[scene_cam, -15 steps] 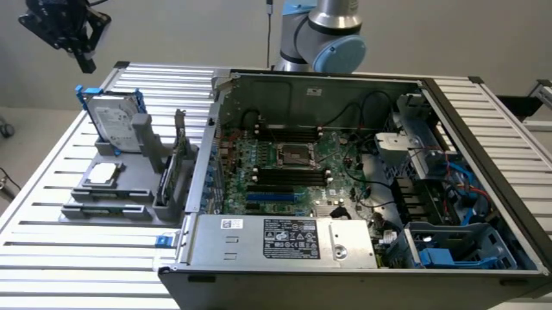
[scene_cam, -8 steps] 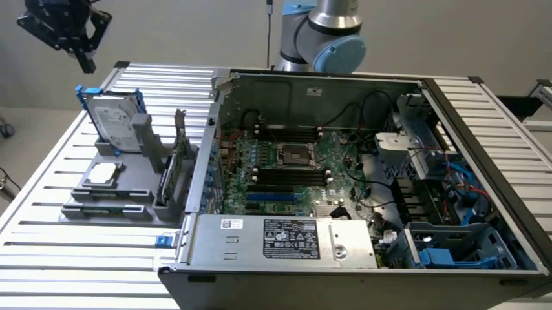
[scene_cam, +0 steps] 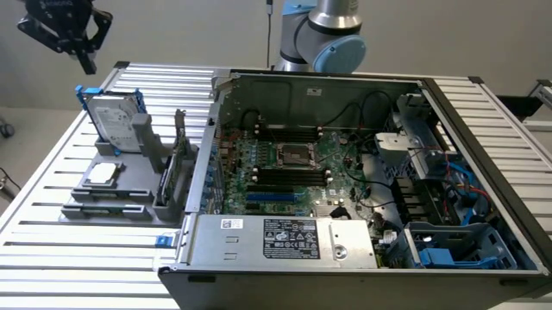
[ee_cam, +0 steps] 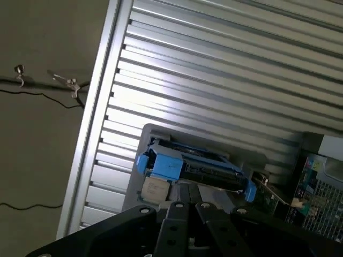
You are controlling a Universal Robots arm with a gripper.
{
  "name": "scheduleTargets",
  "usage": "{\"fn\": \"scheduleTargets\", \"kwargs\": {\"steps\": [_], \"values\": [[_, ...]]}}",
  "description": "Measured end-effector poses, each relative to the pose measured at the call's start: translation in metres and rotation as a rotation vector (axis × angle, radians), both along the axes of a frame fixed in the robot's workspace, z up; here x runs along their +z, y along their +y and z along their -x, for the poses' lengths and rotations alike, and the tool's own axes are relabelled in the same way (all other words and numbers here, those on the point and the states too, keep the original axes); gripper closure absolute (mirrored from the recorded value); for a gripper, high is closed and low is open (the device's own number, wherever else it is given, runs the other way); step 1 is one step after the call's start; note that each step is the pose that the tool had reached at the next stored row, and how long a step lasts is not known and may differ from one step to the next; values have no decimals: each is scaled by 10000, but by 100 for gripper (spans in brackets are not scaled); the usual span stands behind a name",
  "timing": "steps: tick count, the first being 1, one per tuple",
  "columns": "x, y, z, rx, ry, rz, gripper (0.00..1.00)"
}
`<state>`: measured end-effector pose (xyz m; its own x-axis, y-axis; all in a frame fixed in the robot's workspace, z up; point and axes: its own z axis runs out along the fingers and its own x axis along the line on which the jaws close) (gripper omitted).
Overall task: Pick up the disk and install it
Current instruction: 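Pick up the disk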
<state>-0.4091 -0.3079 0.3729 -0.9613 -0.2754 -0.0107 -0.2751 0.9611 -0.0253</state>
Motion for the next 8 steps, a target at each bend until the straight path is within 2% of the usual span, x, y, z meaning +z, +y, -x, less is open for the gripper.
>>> {"fn": "scheduleTargets", "kwargs": {"steps": [8], "values": [[-56, 0, 0, 1454, 0, -3, 89]]}}
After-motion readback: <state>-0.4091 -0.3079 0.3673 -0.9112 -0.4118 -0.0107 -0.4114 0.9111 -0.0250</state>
